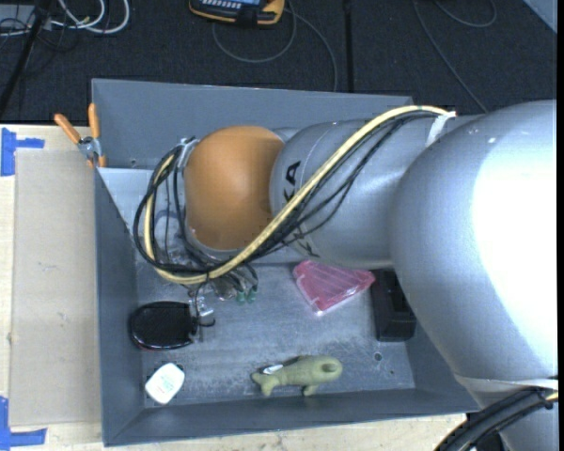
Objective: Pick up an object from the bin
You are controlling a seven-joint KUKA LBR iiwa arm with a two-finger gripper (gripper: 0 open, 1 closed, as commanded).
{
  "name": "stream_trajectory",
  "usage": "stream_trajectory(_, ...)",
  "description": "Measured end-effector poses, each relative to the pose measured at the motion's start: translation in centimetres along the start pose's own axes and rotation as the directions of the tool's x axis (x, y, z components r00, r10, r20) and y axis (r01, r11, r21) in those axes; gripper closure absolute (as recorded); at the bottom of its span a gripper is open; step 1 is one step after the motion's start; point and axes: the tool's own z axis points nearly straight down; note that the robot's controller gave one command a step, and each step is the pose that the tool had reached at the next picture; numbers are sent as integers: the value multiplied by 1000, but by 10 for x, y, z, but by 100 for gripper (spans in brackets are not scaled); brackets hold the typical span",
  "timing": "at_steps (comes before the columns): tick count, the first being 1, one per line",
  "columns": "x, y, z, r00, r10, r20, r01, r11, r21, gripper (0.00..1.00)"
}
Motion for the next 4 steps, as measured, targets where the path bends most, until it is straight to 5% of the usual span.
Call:
stream_trajectory(1,-10,5,30,987,161,-2,-161,987,1,0)
stream_trajectory(2,5,6,42,982,188,-3,-188,982,0,100)
stream_trajectory(4,7,6,39,982,189,-8,-189,982,1,100)
